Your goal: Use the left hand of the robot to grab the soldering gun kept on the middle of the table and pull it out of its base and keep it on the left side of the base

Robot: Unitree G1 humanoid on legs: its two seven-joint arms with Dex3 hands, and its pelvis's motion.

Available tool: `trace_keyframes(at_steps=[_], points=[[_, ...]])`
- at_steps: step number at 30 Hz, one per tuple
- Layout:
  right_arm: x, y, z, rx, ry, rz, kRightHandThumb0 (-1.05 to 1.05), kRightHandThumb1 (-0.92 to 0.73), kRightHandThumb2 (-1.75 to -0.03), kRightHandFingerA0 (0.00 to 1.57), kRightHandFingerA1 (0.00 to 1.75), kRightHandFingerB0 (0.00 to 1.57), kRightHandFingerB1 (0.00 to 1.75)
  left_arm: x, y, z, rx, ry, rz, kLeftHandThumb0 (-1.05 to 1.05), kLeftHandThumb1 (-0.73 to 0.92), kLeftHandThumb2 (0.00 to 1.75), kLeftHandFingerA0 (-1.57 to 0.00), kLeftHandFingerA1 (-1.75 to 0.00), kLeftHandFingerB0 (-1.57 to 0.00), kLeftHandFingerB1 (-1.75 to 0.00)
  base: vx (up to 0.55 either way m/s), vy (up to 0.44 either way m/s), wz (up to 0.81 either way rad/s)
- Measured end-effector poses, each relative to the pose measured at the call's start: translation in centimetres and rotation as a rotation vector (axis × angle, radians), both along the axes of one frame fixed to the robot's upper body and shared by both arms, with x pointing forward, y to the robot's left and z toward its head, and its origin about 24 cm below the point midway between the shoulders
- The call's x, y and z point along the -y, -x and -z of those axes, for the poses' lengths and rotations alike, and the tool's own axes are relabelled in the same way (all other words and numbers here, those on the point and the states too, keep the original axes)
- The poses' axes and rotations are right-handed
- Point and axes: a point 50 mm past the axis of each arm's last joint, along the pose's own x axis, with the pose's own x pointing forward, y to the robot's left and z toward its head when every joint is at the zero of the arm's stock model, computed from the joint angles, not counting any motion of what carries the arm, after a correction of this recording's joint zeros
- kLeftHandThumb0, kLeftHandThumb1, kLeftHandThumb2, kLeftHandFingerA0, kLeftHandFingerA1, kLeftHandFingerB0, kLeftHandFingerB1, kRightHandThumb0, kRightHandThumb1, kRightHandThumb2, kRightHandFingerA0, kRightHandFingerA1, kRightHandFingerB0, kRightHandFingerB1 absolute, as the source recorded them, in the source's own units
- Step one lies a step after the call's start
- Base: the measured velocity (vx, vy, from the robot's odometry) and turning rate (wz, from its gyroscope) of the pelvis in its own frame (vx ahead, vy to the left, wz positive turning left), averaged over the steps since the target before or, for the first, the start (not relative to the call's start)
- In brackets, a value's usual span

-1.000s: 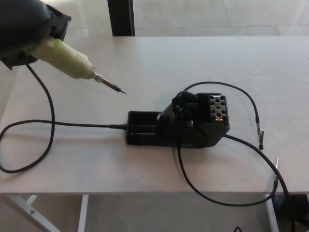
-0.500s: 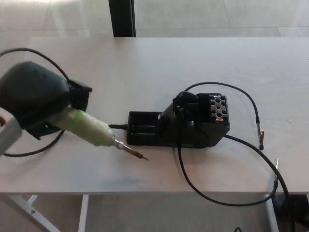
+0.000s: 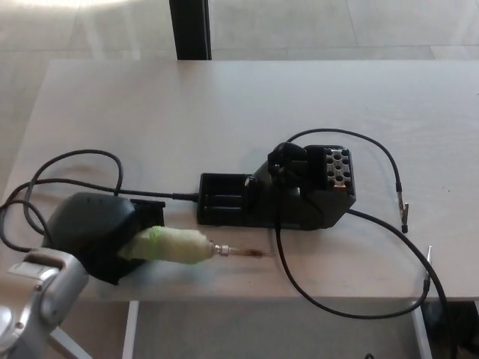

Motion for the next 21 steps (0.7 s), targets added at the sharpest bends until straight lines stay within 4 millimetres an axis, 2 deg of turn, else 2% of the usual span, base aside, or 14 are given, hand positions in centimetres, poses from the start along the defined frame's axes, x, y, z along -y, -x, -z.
trace_keyframes(at_steps=[4, 7, 8, 9, 10, 11, 12, 13, 14, 15, 16, 17, 19, 21], points=[[0.0, 0.0, 0.0, 0.000, 0.000, -0.001, -1.05, -0.30, -1.24, 0.66, 0.59, 0.46, 0.43, -0.4, -0.4, 0.7, 0.017, 0.017, -0.048, -0.23, 0.75, 0.75, -0.85, -1.72, -0.72, -1.19, 0.00, 0.000, 0.00], [0.0, 0.0, 0.0, 0.000, 0.000, -0.001, -1.05, -0.29, -1.24, 0.67, 0.59, 0.47, 0.43, -1.0, -0.6, 0.9, 0.041, 0.034, -0.089, -0.18, 0.73, 0.78, -0.83, -1.59, -0.70, -1.06, 0.00, 0.000, 0.00], [0.0, 0.0, 0.0, 0.000, 0.000, -0.001, -1.05, -0.29, -1.24, 0.68, 0.59, 0.47, 0.43, -1.1, -0.7, 1.0, 0.047, 0.038, -0.100, -0.21, 0.72, 0.74, -0.83, -1.49, -0.55, -0.70, 0.00, 0.000, 0.00], [0.0, 0.0, 0.0, 0.000, 0.000, -0.001, -1.05, -0.29, -1.24, 0.68, 0.59, 0.47, 0.43, -1.4, -0.8, 1.0, 0.057, 0.042, -0.116, -0.21, 0.72, 0.74, -0.83, -1.49, -0.55, -0.70, 0.00, 0.000, 0.00], [0.0, 0.0, 0.0, 0.000, 0.000, -0.001, -1.05, -0.30, -1.23, 0.68, 0.58, 0.47, 0.43, -1.7, -0.9, 1.0, 0.068, 0.045, -0.134, -0.23, 0.70, 0.69, -0.77, -1.46, -0.47, -0.59, 0.00, 0.000, 0.00], [0.0, 0.0, 0.0, 0.001, 0.000, 0.000, -1.05, -0.29, -1.24, 0.67, 0.58, 0.47, 0.43, -1.8, -1.0, 1.1, 0.074, 0.045, -0.143, -0.27, 0.68, 0.64, -0.59, -1.23, -0.40, -0.49, 0.00, 0.000, 0.00], [0.0, 0.0, 0.0, 0.001, 0.000, 0.000, -1.05, -0.29, -1.24, 0.67, 0.58, 0.47, 0.43, -2.1, -1.1, 1.1, 0.081, 0.043, -0.154, -0.27, 0.68, 0.64, -0.59, -1.23, -0.40, -0.49, 0.00, 0.000, 0.00], [0.0, -0.1, 0.0, 0.002, 0.000, -0.001, -1.05, -0.30, -1.23, 0.66, 0.58, 0.47, 0.43, -2.2, -1.1, 1.0, 0.082, 0.035, -0.155, -0.33, 0.68, 0.61, -0.53, -1.02, -0.38, -0.47, 0.00, 0.000, 0.00], [0.0, -0.1, 0.0, 0.002, 0.000, -0.001, -1.05, -0.30, -1.23, 0.66, 0.58, 0.47, 0.43, -2.4, -1.1, 1.0, 0.081, 0.016, -0.148, -0.33, 0.68, 0.61, -0.53, -1.02, -0.38, -0.47, 0.00, 0.000, 0.00], [0.0, -0.1, 0.0, 0.002, 0.001, -0.001, -1.05, -0.30, -1.23, 0.66, 0.57, 0.47, 0.43, -2.6, -1.1, 0.9, 0.080, -0.002, -0.142, -0.37, 0.67, 0.58, -0.50, -0.84, -0.40, -0.46, 0.00, 0.000, 0.00], [0.0, -0.1, 0.0, 0.002, 0.001, -0.001, -1.05, -0.29, -1.23, 0.66, 0.58, 0.47, 0.43, -2.8, -1.1, 0.9, 0.080, -0.015, -0.138, -0.45, 0.51, 0.90, -0.46, -0.74, -0.32, -0.56, 0.00, 0.000, 0.00], [0.0, -0.1, 0.0, 0.002, 0.001, -0.001, -1.05, -0.29, -1.21, 0.65, 0.58, 0.47, 0.43, -2.9, -1.2, 0.8, 0.082, -0.031, -0.130, -0.43, 0.68, 0.59, -0.40, -0.69, -0.37, -0.43, 0.00, 0.000, 0.00], [0.0, -0.1, 0.0, 0.002, 0.000, -0.001, -1.05, -0.30, -1.21, 0.66, 0.58, 0.48, 0.43, -3.1, -1.2, 0.5, 0.085, -0.069, -0.110, -0.45, 0.67, 0.60, -0.33, -0.66, -0.35, -0.41, 0.00, 0.000, 0.00], [0.0, -0.1, 0.0, 0.002, 0.000, -0.002, -1.05, -0.28, -1.22, 0.67, 0.60, 0.49, 0.43, -3.2, -1.2, 0.2, 0.087, -0.102, -0.090, -0.54, 0.67, 0.59, -0.22, -0.83, -0.31, -0.35, 0.00, 0.000, 0.00]])
